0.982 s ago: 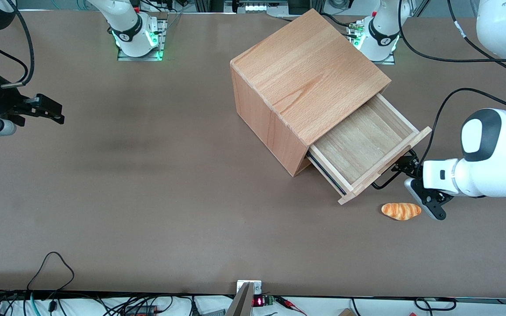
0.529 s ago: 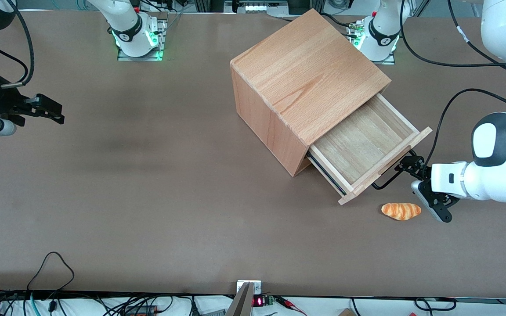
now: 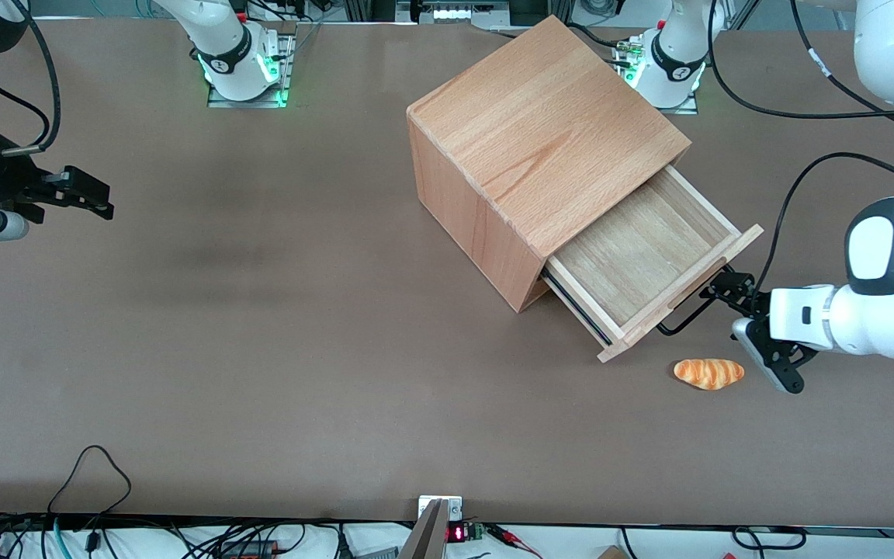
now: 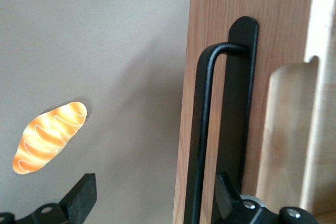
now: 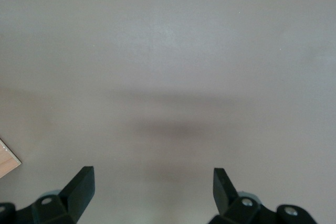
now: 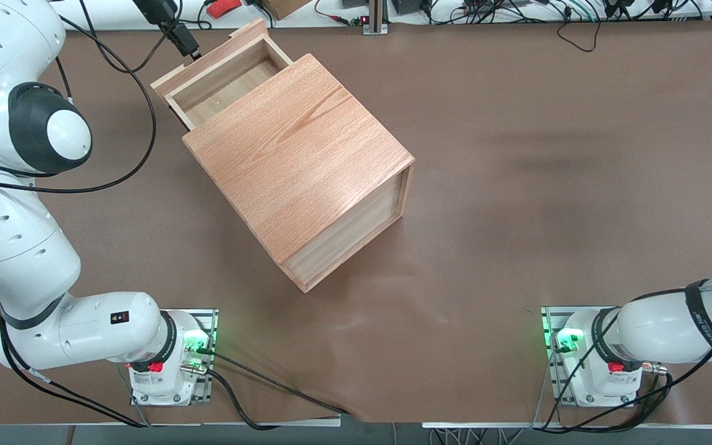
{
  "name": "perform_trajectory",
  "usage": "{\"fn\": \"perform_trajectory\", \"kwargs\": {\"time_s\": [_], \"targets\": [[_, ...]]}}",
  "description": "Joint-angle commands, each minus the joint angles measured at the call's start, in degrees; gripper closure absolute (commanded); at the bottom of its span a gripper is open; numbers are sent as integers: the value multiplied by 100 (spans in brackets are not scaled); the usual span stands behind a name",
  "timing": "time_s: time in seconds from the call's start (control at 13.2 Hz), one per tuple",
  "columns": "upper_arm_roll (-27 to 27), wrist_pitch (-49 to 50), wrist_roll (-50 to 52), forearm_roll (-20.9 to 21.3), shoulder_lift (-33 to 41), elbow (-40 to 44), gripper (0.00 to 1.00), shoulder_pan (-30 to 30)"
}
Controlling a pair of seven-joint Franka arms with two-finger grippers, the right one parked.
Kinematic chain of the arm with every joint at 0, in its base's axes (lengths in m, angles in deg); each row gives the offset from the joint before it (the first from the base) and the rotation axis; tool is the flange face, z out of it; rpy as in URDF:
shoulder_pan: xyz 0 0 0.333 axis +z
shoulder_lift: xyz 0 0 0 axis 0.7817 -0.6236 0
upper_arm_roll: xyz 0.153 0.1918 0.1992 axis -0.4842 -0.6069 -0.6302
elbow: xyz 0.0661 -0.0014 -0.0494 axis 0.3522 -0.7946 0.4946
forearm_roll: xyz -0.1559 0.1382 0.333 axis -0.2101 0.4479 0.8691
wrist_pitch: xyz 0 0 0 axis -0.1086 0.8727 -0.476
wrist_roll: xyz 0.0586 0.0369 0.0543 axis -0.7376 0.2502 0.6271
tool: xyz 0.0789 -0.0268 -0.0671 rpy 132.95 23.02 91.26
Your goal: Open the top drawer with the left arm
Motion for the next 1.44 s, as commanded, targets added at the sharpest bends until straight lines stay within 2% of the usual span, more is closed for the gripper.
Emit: {"fn": "perform_trajectory", "kwargs": {"time_s": [0.0,0.3,0.6,1.13,1.36], "targets": [[36,328,36,-125,-52,299,0,91],[18,460,456,-90,193,308,0,205],[-78,478,1659,-11,510,290,0,425],[-114,469,2549,647,1133,229,0,601],[-122,408,2822,727,1415,167,0,618]]}}
